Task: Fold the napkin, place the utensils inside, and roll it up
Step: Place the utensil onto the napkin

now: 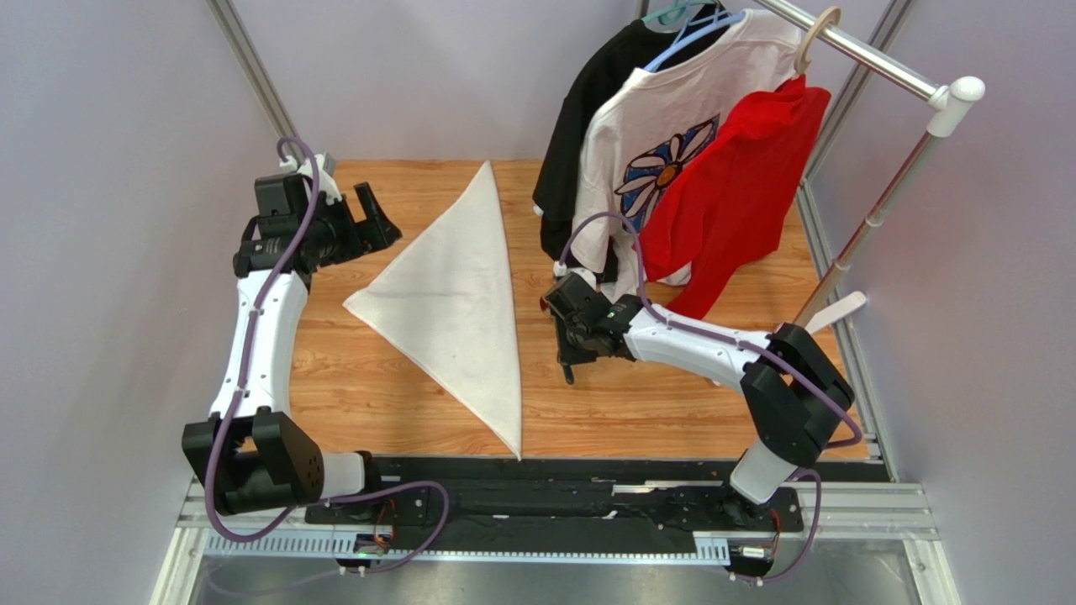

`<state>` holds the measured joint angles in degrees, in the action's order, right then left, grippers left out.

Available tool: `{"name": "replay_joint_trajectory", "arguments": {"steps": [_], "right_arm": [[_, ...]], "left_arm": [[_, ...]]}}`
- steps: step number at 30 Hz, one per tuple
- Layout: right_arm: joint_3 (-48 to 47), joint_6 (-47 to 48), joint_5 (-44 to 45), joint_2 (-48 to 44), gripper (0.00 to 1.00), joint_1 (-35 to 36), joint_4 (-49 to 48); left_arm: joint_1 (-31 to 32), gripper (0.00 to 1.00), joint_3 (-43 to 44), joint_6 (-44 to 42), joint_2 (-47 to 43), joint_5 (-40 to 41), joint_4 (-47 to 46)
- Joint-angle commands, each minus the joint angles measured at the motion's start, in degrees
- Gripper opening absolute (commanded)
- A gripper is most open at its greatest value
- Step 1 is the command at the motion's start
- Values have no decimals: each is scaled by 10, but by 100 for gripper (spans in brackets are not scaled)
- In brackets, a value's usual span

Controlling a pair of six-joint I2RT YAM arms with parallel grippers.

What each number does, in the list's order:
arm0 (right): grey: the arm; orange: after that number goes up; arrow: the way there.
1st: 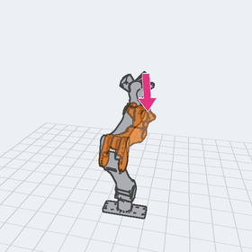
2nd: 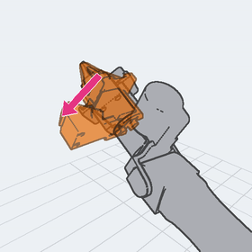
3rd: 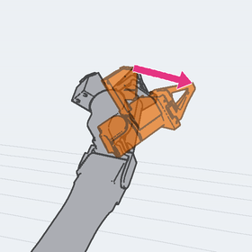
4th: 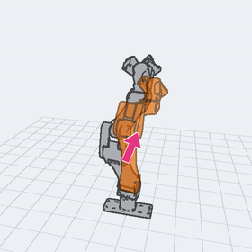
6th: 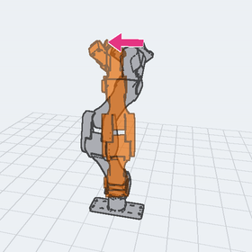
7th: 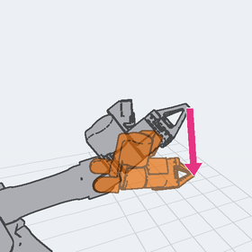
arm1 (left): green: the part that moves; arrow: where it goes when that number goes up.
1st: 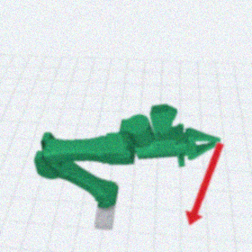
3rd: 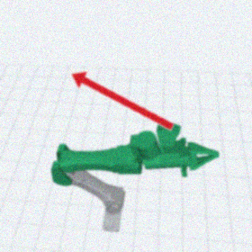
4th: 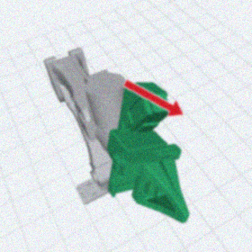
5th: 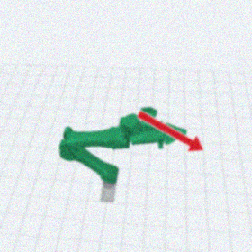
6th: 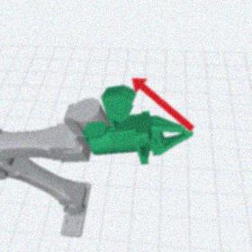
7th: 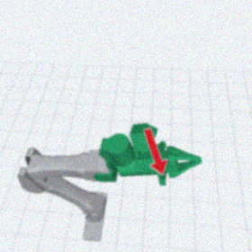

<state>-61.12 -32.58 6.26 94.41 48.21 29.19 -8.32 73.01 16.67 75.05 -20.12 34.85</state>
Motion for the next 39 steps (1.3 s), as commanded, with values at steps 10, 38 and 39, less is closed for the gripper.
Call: {"name": "replay_joint_trajectory", "arguments": {"steps": [10,38,39], "right_arm": [[-228,-79,41,119,0,25,13],[-468,-103,67,362,0,5,100],[-472,-101,65,365,0,3,100]], "left_arm": [[-19,99,-2,11,-8,-21,-20],[-73,99,-9,33,7,-76,-36],[-73,99,-9,34,7,-77,-36]]}}
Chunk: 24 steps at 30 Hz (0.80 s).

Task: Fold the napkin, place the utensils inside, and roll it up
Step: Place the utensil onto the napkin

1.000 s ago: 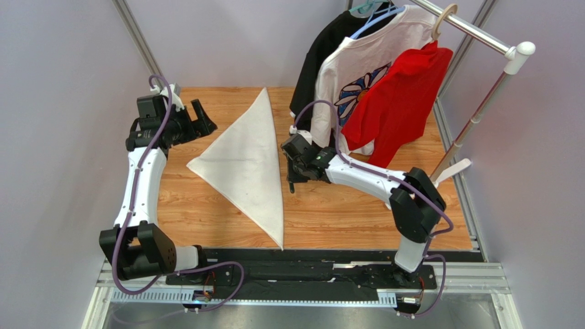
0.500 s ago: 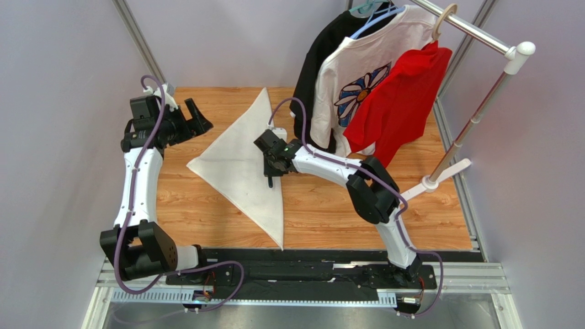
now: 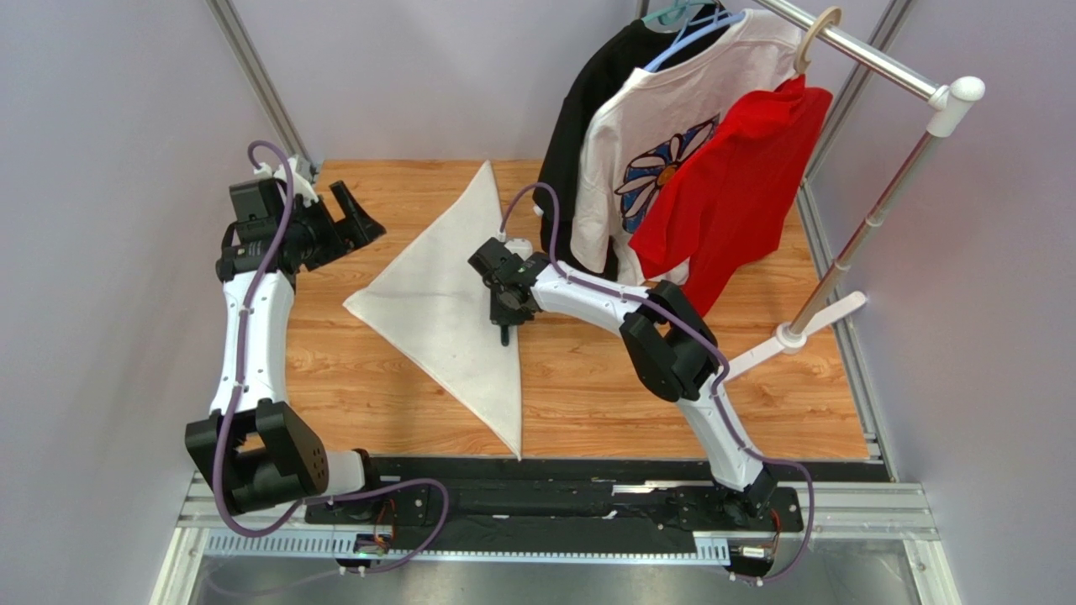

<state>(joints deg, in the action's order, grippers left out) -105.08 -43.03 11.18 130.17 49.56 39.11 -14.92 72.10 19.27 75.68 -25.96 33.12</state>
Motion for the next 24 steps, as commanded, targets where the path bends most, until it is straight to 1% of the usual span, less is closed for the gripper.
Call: {"name": "replay_joint_trajectory", "arguments": {"steps": [1,18,24], "right_arm": [[-36,6,17,9,0,-12,3],[-98,58,10,50,0,-16,36],[-106,58,13,60,0,-15,48]], "left_arm": [[-8,99,-1,8,1,-18,-20],[-16,99,-3,15,7,-37,-25],[-19,99,-4,17,10,-41,-26]]}}
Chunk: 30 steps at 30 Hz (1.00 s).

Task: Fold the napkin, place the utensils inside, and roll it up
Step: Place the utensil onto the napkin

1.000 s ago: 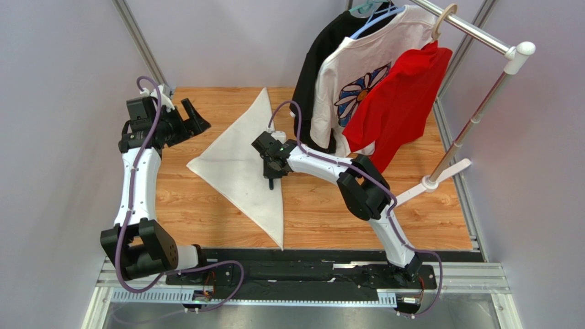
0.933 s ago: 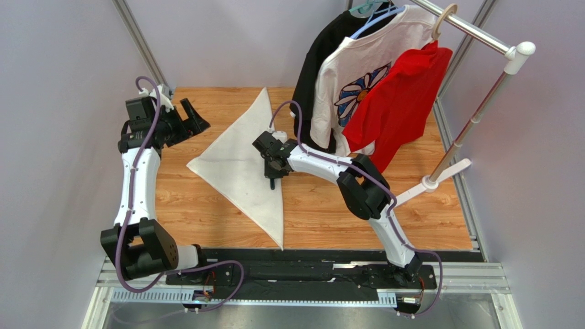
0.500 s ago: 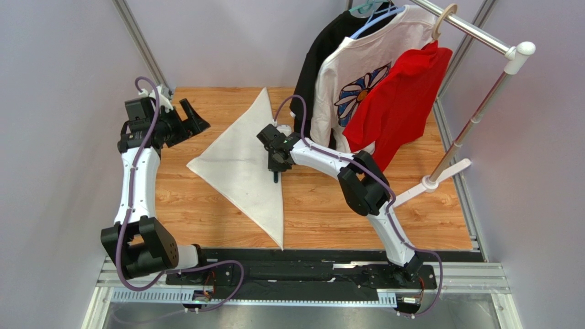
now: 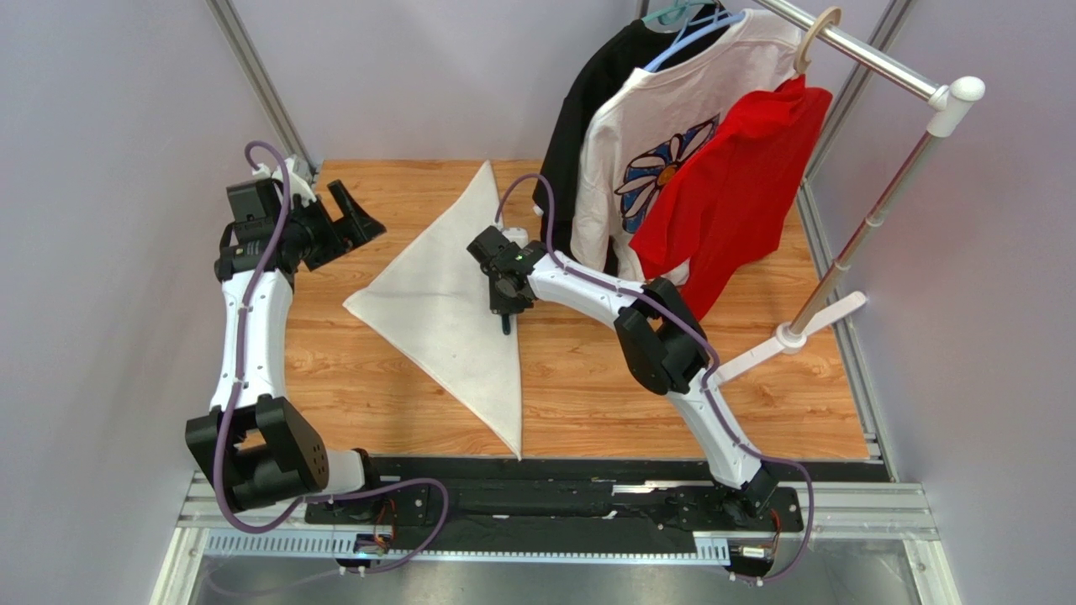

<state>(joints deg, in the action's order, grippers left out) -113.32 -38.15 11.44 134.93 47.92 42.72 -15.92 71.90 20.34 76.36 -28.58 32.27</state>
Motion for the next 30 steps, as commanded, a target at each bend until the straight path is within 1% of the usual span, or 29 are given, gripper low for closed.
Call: {"name": "replay_joint_trajectory", "arguments": {"steps": [1,7,10,11,13,15,16,18,19,22,26,27,29,30], "right_arm": [[-23,8,9,13,0,1,14],[-26,10,-12,16,0,1,18],[-23,17,-12,2,15,0,17],[-23,19,-12,-2,25,2,16],[-19,27,-15,-18,37,2,9],[-13,33,-22,-40,43,5,-2],[-3,38,-26,-50,49,9,-16],[7,56,-32,-69,56,15,-33],[13,62,-33,-92,59,21,-38],[54,84,-27,-144,61,43,-47],[154,91,-26,-221,61,75,-52],[204,86,-27,-236,61,83,-54],[253,77,-25,-283,61,108,-60],[307,70,-27,-301,60,117,-73]], "left_arm": [[-9,99,-2,7,3,-15,-18],[-9,99,-2,6,5,-21,-17],[-9,99,-1,2,9,-9,-12],[-9,99,-1,2,11,-7,-12],[-9,99,-4,4,15,-7,-12],[-9,99,-4,5,26,-7,-13],[-9,99,-5,6,31,-6,-13],[-9,98,-7,7,45,0,-12],[-9,98,-7,7,51,2,-12],[-8,98,-7,3,73,17,-5],[-3,96,-2,-6,102,52,7],[-2,96,0,-8,107,60,10],[10,94,4,-12,119,70,14],[14,94,5,-11,122,64,11]]}}
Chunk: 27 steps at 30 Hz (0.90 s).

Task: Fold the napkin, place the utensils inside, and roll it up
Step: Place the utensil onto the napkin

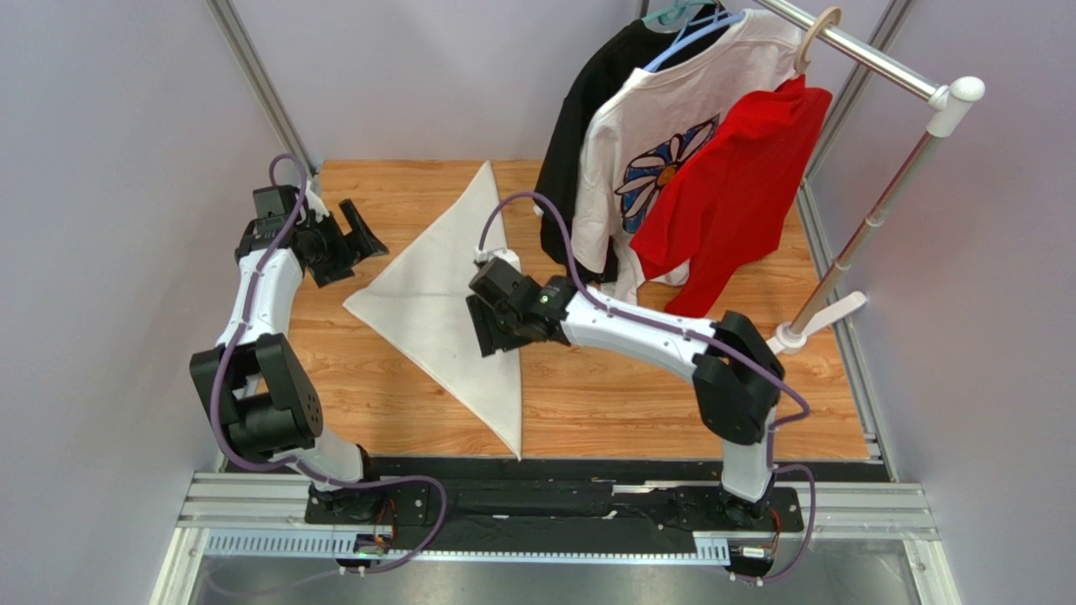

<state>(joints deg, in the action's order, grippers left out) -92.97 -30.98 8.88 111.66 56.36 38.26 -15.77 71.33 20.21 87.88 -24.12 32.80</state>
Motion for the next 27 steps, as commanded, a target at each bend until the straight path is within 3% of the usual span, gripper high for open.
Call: {"name": "replay_joint_trajectory", "arguments": {"steps": [1,7,27], "right_arm": [[129,-14,-2,-82,58,50,-36],[244,-63,-29,-128,53,101,-78],[316,-127,-81,-118,48,116,-158]], "left_arm": [[26,93,12,-9,12,14,2],[61,93,41,-9,78,-1,2],[65,93,71,-3,198,-1,-59]]}}
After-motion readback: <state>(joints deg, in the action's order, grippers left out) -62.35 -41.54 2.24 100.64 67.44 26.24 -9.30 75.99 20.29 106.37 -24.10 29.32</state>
